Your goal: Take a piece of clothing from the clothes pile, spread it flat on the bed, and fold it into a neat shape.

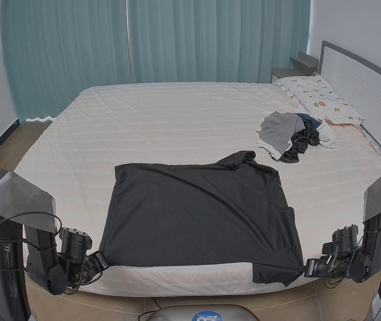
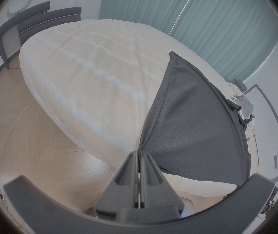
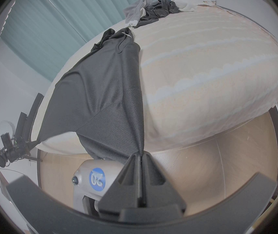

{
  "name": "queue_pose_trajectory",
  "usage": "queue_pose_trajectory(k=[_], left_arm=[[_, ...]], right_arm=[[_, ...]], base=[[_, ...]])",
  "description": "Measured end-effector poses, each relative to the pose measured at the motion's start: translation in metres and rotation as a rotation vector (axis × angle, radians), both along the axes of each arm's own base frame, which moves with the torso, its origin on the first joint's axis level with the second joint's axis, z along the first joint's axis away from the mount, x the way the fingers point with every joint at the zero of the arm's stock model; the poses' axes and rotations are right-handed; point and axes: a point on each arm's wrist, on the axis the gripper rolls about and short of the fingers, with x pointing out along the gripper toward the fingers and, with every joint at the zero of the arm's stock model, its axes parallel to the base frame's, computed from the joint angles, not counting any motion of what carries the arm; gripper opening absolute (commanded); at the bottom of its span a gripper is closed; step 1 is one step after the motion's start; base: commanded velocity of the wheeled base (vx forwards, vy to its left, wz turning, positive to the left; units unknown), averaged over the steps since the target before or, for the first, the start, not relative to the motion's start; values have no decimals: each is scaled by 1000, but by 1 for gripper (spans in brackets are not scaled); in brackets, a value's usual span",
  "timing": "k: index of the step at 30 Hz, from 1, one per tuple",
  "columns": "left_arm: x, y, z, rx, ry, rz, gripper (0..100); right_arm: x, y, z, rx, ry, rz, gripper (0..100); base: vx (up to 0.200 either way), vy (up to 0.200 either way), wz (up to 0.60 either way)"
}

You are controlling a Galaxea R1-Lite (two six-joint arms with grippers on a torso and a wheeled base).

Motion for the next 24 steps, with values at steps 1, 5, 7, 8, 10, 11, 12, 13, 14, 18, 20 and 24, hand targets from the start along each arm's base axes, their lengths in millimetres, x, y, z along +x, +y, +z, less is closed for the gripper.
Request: queue_pose_trajectory(k=[1,5,7,8,10,11,12,13,14,18,20,24], left_arm=[[-1,0,0,3,6,-2,0],[-7,1,-2,29,40,-24,0],[-7,1,-3,30,43,-25,0],[-7,1,-3,30,45,-25,0],[-7,1,-3,30,44,-25,100],[-7,1,-3,29,43,-24,100],[-7,1,-3,27,41,-22,100],[-7,1,-3,26,40,-21,100],[-6,1,-2,24,36,-20,100],[-6,1,2,18,21,-17,100],[-5,2,6,15,6,-15,100],[-2,4,18,5,-45,-4,100]], right_arm=[[-1,0,0,-4,4,5,0],[-7,0,-2,-23,24,32,0],[-7,0,-3,-24,27,33,0],[-7,0,-3,-25,25,33,0],[-7,0,-4,-29,25,31,0],[-6,0,-4,-33,21,28,100],[-5,0,-4,-35,14,24,100],[-4,0,-4,-37,6,21,100],[-2,0,-3,-37,-5,19,100],[2,-1,0,-31,-52,7,100],[5,-3,2,-28,-84,-5,100],[12,-10,9,-21,-170,-43,100]], base=[[0,0,0],[0,0,0],[0,0,0],[0,0,0],[0,0,0],[0,0,0],[0,0,0],[0,0,0],[0,0,0],[0,0,0],[0,0,0],[0,0,0]])
